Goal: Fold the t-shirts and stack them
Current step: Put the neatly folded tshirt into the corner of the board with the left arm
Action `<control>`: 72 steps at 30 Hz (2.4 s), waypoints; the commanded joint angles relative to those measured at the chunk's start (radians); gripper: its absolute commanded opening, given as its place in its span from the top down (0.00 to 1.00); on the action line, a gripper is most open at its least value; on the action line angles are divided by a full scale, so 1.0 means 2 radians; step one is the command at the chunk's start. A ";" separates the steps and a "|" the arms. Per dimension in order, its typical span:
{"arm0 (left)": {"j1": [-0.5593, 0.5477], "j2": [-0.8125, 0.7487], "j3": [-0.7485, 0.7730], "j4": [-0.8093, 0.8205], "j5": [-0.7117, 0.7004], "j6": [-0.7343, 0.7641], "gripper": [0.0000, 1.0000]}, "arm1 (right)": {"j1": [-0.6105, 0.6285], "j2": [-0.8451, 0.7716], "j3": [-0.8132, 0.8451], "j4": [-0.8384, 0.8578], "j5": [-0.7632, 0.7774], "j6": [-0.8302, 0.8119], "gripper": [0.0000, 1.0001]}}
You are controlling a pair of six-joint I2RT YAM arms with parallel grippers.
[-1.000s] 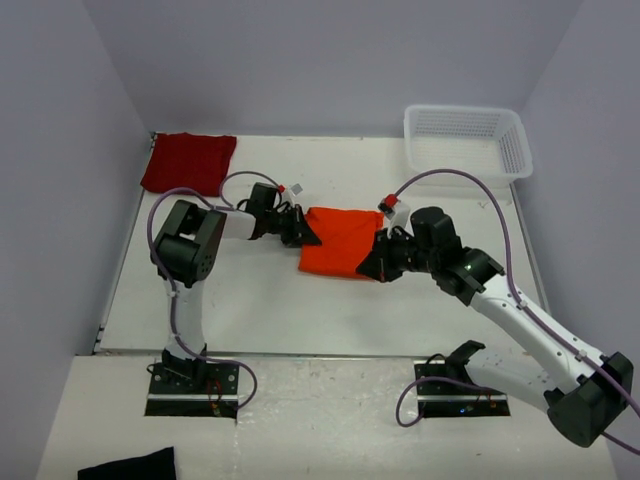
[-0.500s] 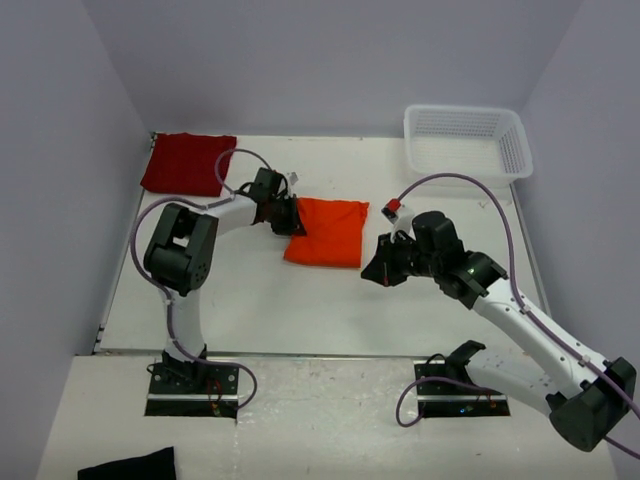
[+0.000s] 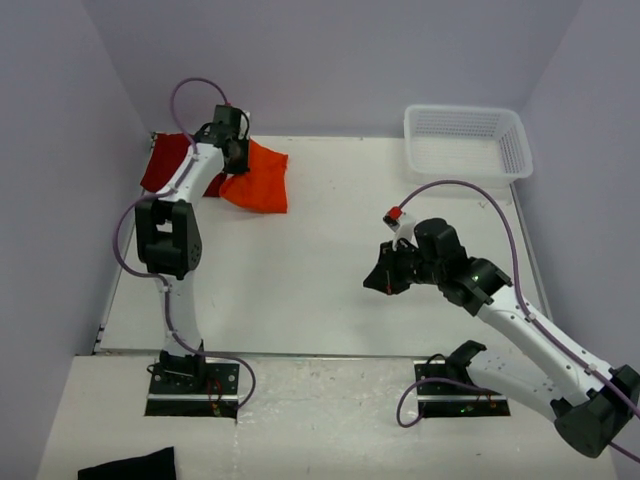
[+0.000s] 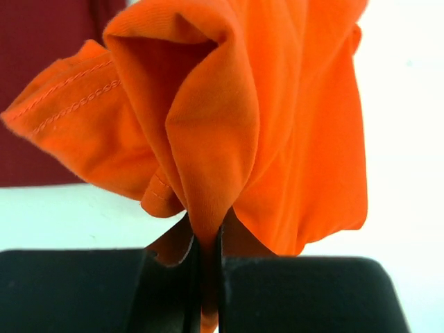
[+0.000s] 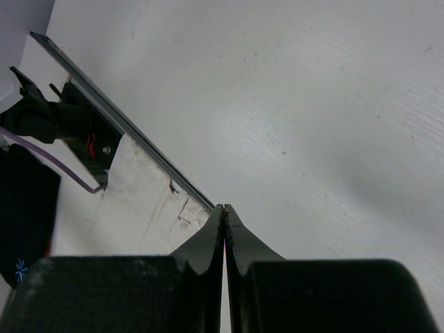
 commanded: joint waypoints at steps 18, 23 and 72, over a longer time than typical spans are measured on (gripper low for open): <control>0.011 -0.008 0.063 0.068 -0.084 0.135 1.00 | 0.033 0.028 -0.021 0.002 -0.014 0.003 1.00; 0.021 -0.047 0.027 0.141 -0.096 0.167 1.00 | 0.037 0.033 -0.021 -0.004 -0.011 0.005 1.00; 0.195 0.071 0.076 0.264 -0.116 0.043 0.00 | 0.137 0.157 0.011 0.006 -0.001 0.035 1.00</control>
